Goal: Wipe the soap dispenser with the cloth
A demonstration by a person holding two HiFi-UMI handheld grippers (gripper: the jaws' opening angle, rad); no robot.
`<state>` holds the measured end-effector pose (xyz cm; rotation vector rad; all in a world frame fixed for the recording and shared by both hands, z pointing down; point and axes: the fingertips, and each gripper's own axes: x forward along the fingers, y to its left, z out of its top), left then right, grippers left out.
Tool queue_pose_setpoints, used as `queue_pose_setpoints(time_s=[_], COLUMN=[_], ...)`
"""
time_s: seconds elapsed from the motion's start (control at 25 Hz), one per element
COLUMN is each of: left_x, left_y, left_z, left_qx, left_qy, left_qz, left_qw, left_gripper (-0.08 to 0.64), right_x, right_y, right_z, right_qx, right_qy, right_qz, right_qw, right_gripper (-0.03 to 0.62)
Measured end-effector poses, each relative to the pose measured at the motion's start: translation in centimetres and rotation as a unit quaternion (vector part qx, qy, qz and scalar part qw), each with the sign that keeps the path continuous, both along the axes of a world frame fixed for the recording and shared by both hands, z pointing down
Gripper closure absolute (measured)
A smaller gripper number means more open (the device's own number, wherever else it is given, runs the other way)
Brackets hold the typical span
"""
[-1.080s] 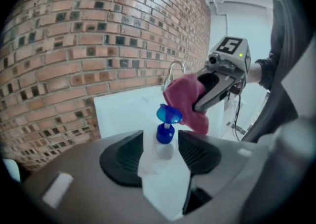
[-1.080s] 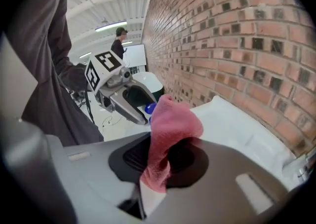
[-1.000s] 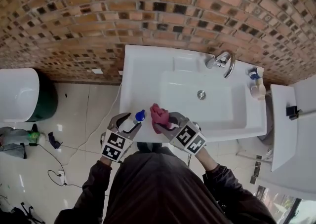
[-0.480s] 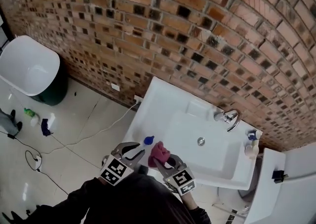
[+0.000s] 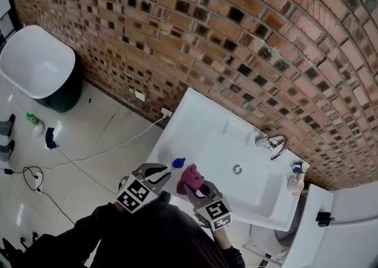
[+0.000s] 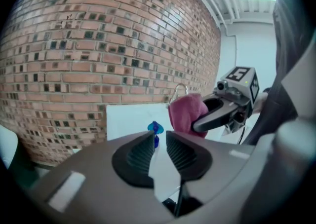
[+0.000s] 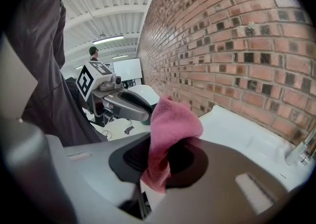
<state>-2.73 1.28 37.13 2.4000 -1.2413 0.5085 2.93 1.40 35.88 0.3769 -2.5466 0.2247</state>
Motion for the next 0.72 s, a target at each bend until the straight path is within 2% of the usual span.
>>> queue_pose_setpoints(time_s=[0.72], left_x=[-0.70], left_y=[0.94], left_z=[0.03], left_qx=[0.005], left_qy=[0.013], left_qz=[-0.004], left_qw=[0.9999], left_gripper=[0.505], right_x=[-0.40], right_y=[0.65], right_z=[-0.14], right_qx=[0.011], right_qy=[0.007], right_qz=[0.004], right_qw=[1.000], right_gripper=[0.529])
